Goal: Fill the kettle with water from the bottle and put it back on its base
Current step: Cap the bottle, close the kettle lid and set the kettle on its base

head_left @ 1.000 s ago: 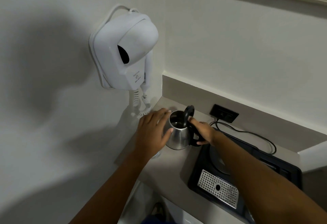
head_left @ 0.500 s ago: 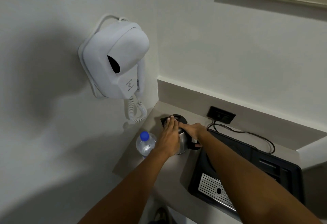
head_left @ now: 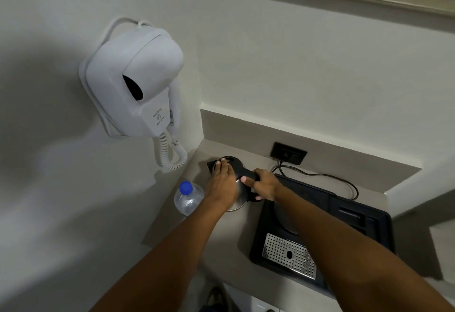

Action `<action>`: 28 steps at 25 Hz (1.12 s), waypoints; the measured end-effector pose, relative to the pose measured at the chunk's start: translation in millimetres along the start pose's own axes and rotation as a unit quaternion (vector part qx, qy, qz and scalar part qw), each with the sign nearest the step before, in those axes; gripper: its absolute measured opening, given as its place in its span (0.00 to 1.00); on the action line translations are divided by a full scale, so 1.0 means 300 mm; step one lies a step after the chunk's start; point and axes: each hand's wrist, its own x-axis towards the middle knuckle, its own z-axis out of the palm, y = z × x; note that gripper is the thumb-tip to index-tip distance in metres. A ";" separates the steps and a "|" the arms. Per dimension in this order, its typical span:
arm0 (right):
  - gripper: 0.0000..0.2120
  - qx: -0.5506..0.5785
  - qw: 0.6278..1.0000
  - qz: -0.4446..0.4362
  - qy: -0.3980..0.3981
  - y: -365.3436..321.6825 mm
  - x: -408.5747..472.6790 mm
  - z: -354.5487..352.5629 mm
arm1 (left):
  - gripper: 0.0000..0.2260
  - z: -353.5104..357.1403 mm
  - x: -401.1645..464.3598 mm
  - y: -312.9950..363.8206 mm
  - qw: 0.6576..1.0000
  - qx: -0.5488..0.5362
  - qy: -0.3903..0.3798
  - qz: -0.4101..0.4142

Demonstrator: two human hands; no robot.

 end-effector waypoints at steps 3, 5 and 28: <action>0.16 -0.009 1.000 -0.016 -0.013 0.001 -0.034 -0.044 | 0.22 -0.024 -0.008 -0.017 0.997 -0.026 0.069 0.036; 0.14 -0.015 0.999 -0.038 -0.012 0.013 -0.064 -0.112 | 0.19 -0.048 -0.018 -0.010 0.990 -0.028 0.116 0.070; 0.18 0.060 0.998 0.013 0.017 0.427 -0.380 -0.573 | 0.27 0.030 0.022 0.445 0.941 0.008 0.043 0.336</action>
